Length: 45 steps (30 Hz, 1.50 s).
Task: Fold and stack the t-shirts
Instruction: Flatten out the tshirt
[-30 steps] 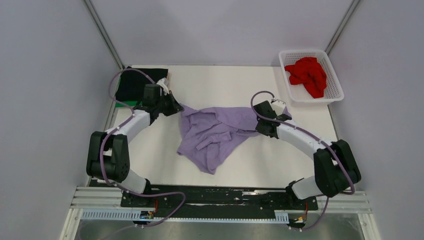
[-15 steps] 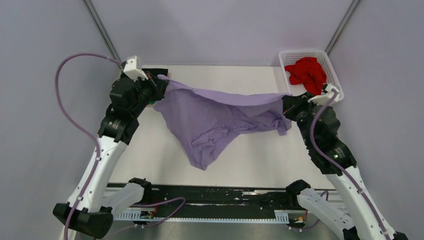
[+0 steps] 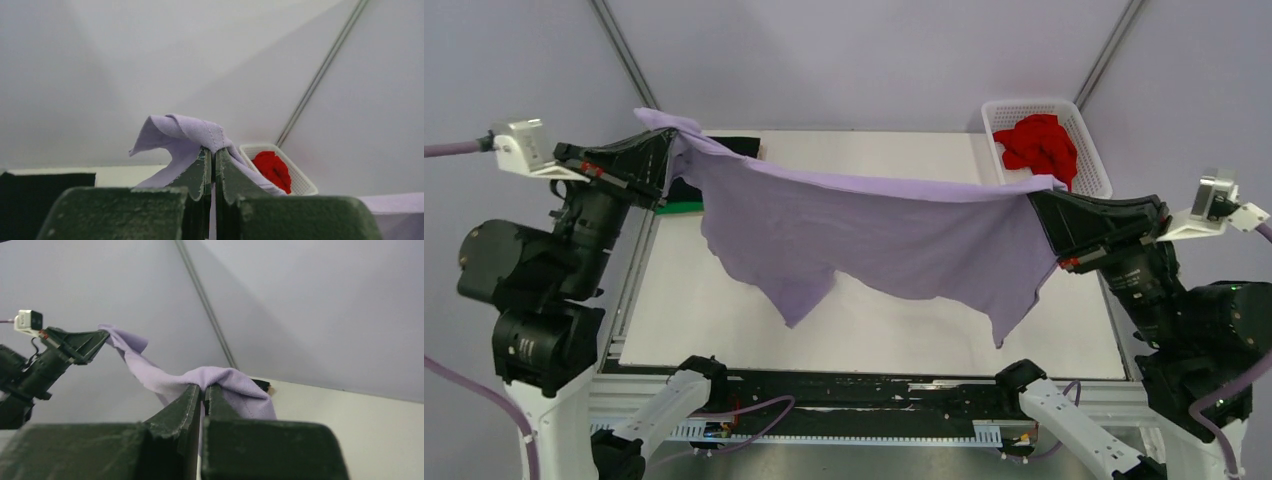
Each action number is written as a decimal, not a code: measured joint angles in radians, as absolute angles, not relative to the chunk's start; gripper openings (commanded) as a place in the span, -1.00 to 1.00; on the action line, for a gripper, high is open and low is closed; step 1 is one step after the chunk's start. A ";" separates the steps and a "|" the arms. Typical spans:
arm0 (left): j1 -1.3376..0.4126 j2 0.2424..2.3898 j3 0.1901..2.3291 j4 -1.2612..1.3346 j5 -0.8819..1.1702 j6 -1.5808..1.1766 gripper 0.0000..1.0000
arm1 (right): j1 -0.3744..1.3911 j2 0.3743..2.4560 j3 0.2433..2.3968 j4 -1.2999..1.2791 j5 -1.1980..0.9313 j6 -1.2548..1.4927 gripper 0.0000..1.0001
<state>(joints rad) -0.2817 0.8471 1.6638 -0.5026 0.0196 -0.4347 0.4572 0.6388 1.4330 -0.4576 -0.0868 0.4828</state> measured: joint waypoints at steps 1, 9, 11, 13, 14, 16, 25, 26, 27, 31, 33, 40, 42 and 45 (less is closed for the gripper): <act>-0.282 0.845 1.698 -0.509 0.030 -0.427 -1.00 | 0.457 0.639 1.456 -0.459 -0.118 0.483 -1.00; -0.282 0.827 1.906 -0.562 0.155 -0.365 -1.00 | 0.457 0.633 1.585 -0.476 -0.261 0.486 -1.00; -0.282 0.833 1.950 -0.574 0.183 -0.354 -1.00 | 0.457 0.632 1.599 -0.477 -0.269 0.487 -1.00; -0.282 0.842 1.989 -0.577 0.204 -0.344 -1.00 | 0.457 0.629 1.601 -0.477 -0.267 0.488 -1.00; -0.282 0.847 1.999 -0.575 0.209 -0.339 -1.00 | 0.457 0.628 1.600 -0.478 -0.262 0.488 -1.00; -0.282 0.853 2.002 -0.572 0.213 -0.329 -1.00 | 0.457 0.621 1.589 -0.479 -0.235 0.488 -1.00; -0.282 0.981 1.788 -0.434 0.122 -0.282 -0.95 | 0.457 0.629 1.436 -0.483 0.116 0.465 -1.00; -0.282 1.011 1.746 -0.414 0.086 -0.278 -0.96 | 0.457 0.641 1.407 -0.482 0.188 0.461 -1.00; -0.282 1.050 1.703 -0.391 0.045 -0.273 -0.97 | 0.457 0.656 1.383 -0.482 0.247 0.459 -1.00; -0.283 1.283 1.604 -0.336 -0.090 -0.258 -1.00 | 0.450 0.805 1.299 -0.478 0.478 0.447 -1.00; -0.282 1.444 1.572 -0.305 -0.122 -0.250 -1.00 | 0.414 0.926 1.259 -0.464 0.525 0.441 -1.00; -0.277 2.039 1.673 -0.269 -0.153 -0.221 0.08 | 0.200 1.470 1.168 -0.296 0.410 0.435 -0.34; -0.276 2.215 1.815 -0.311 -0.155 -0.217 0.74 | 0.158 1.634 1.204 -0.262 0.382 0.425 0.01; -0.271 2.415 2.040 -0.374 -0.141 -0.212 0.98 | 0.125 1.837 1.321 -0.260 0.367 0.397 0.62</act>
